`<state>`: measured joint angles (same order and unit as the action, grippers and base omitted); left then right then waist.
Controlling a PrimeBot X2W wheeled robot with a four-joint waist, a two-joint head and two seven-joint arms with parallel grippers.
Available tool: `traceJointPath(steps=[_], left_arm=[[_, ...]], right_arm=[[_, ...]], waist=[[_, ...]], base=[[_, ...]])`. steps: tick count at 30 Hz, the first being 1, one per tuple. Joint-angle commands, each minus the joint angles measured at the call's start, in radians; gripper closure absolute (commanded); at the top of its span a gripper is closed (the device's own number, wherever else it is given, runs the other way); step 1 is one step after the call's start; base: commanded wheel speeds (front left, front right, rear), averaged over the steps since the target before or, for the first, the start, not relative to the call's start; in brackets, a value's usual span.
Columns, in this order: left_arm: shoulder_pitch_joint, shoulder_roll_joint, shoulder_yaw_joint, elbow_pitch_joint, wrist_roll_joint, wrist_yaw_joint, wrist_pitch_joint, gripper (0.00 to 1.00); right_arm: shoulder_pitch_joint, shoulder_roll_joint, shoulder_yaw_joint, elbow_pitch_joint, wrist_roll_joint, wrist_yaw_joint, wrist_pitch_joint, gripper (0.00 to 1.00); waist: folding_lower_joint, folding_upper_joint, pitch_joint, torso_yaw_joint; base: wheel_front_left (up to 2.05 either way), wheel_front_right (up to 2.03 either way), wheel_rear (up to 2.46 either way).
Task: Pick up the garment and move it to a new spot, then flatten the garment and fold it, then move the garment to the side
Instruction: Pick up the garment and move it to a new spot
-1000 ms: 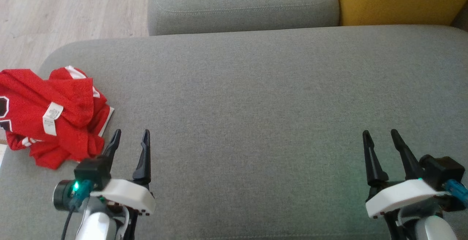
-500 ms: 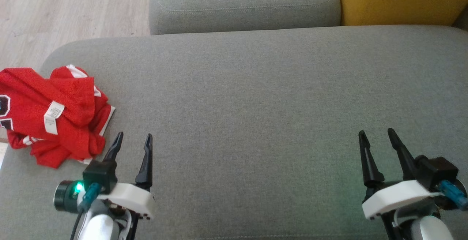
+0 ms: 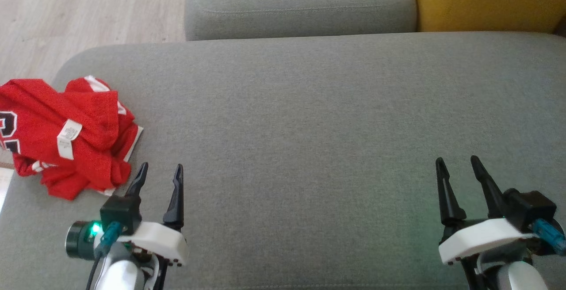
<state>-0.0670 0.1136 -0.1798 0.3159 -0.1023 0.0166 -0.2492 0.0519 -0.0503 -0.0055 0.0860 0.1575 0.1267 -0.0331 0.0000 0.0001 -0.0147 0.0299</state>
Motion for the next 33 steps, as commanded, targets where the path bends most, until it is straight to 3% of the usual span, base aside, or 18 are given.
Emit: traceJointPath(steps=[1,7,21,33], left_arm=[[-0.061,0.006,0.042,-0.028,-0.006,0.006,-0.013,0.0],[-0.074,0.003,0.047,-0.023,-0.009,0.008,-0.013,0.0],[-0.088,0.012,0.093,-0.038,-0.023,0.012,-0.013,0.0],[-0.086,0.004,0.112,-0.055,-0.017,0.013,-0.013,0.0]], right_arm=[[-0.027,-0.007,0.021,-0.033,0.005,0.004,-0.013,0.0],[-0.024,-0.01,0.03,-0.047,0.004,0.004,-0.007,0.0],[-0.039,-0.009,0.076,-0.106,0.005,0.004,0.017,0.0],[-0.049,-0.014,0.091,-0.14,0.002,0.004,0.036,0.0]], waist=[[0.0,-0.0001,0.002,0.012],[0.0,-0.0001,0.006,0.065],[0.0,-0.0001,0.021,0.281],[0.0,-0.0001,0.047,0.337]], base=[[0.0,0.0,0.0],[0.0,0.0,0.0],[0.0,0.0,0.0],[0.0,0.0,0.0]])
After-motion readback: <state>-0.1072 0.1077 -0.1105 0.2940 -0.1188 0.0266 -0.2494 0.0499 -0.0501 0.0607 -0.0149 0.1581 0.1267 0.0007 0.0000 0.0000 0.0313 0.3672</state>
